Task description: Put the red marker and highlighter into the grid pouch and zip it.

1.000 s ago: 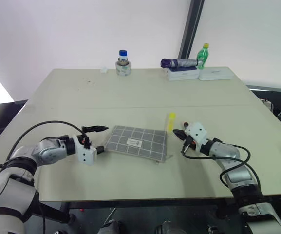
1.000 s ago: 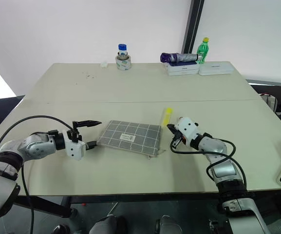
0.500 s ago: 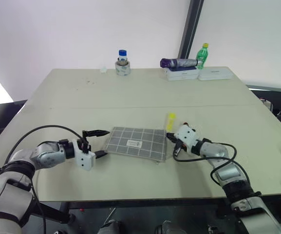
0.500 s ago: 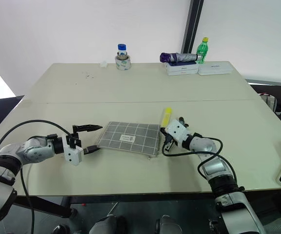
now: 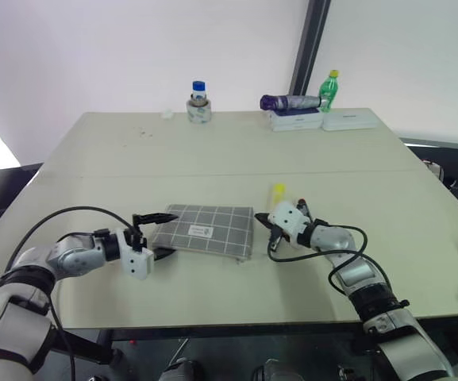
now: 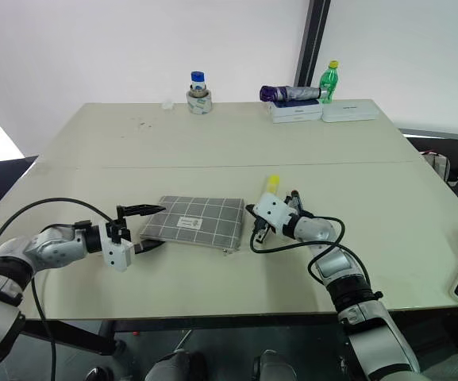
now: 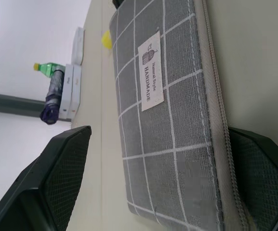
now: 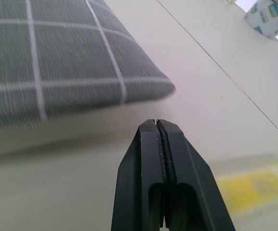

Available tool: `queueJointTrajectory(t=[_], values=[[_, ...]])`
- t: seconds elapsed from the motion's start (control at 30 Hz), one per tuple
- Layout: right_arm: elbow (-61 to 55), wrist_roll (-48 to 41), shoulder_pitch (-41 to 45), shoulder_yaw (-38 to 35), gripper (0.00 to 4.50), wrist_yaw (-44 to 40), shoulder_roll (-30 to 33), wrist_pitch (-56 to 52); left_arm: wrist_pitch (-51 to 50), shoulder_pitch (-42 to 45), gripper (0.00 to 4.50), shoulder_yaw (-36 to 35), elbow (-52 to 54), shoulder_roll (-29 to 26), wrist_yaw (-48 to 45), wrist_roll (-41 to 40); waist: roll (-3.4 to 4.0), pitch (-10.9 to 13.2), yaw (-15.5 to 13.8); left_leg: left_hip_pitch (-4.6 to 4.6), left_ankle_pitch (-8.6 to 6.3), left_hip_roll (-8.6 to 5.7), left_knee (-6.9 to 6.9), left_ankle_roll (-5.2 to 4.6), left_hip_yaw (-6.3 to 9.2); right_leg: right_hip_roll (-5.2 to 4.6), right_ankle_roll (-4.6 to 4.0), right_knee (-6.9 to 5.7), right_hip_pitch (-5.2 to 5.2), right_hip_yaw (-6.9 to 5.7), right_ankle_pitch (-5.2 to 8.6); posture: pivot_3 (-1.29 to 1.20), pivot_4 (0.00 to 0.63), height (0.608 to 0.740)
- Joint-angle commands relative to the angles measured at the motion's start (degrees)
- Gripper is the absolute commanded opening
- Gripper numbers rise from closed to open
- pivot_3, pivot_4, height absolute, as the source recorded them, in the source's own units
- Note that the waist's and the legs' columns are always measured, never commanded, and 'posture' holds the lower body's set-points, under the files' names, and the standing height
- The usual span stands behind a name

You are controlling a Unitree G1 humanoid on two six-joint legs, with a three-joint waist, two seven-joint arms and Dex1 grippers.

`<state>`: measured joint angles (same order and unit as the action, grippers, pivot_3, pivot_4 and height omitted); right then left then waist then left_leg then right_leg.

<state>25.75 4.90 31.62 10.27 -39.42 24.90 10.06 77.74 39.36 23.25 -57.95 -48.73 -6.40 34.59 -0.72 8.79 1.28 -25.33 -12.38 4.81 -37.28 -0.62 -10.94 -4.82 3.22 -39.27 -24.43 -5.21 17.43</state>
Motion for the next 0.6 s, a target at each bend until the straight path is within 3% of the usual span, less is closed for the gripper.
queueJointTrajectory(t=[0.03, 0.2, 0.3, 0.37, 0.43, 0.6], values=[[-2.5, -0.8, -0.7, -1.7, 0.02, 0.3, 1.0, 0.6, 0.1, -4.1, 4.50, -2.2, -0.8, -3.5, -5.1, -9.9, 0.00, 0.0, 0.4, 0.01, 0.02, 0.02, 0.01, 0.03, -0.01, 0.04, 0.00, 0.00, -0.01, 0.03, 0.00, 0.00, 0.150, 0.738], [-3.1, -1.9, -1.5, -2.4, 0.02, 0.3, 1.2, -0.1, -14.8, -13.0, 4.50, -8.6, 8.3, -4.6, -27.5, -43.9, 0.04, 0.0, 1.2, 0.01, 0.07, 0.11, 0.04, 0.12, 0.03, 0.07, 0.00, -0.04, -0.02, 0.03, 0.00, 0.00, 0.150, 0.738], [-2.4, -1.9, -0.8, -2.3, 0.02, 0.3, 1.0, 0.0, -18.7, -15.0, 4.50, -12.8, 11.8, -5.4, -33.1, -49.4, 0.03, 0.0, 1.0, 0.00, 0.08, 0.12, 0.00, 0.13, 0.07, 0.07, 0.00, -0.07, -0.02, 0.02, 0.00, 0.00, 0.150, 0.738], [-2.0, -1.9, -0.5, -2.2, 0.02, 0.2, 0.9, 0.1, -19.8, -15.3, 4.50, -14.9, 11.9, -5.2, -35.3, -49.6, 0.03, 0.0, 1.0, 0.01, 0.08, 0.08, -0.04, 0.13, 0.10, 0.08, 0.00, -0.09, 0.02, 0.02, 0.00, 0.00, 0.150, 0.738], [-1.7, -2.0, -0.1, -2.2, 0.02, 0.1, 0.6, 0.2, -16.5, -14.7, 4.50, -15.7, 9.3, -6.1, -34.3, -43.6, 0.03, 0.0, 1.0, 0.02, 0.07, 0.04, -0.04, 0.12, 0.10, 0.06, 0.00, -0.09, 0.04, 0.02, 0.00, 0.00, 0.150, 0.738], [-1.6, -2.3, 0.1, -2.3, 0.02, 0.1, 0.3, 0.0, -12.0, -10.1, 4.50, -14.0, 3.7, -7.9, -19.9, -19.5, 0.01, 0.0, 1.0, 0.01, 0.07, -0.04, -0.02, 0.12, 0.10, 0.12, 0.00, -0.08, 0.01, 0.02, 0.00, 0.00, 0.150, 0.738]])
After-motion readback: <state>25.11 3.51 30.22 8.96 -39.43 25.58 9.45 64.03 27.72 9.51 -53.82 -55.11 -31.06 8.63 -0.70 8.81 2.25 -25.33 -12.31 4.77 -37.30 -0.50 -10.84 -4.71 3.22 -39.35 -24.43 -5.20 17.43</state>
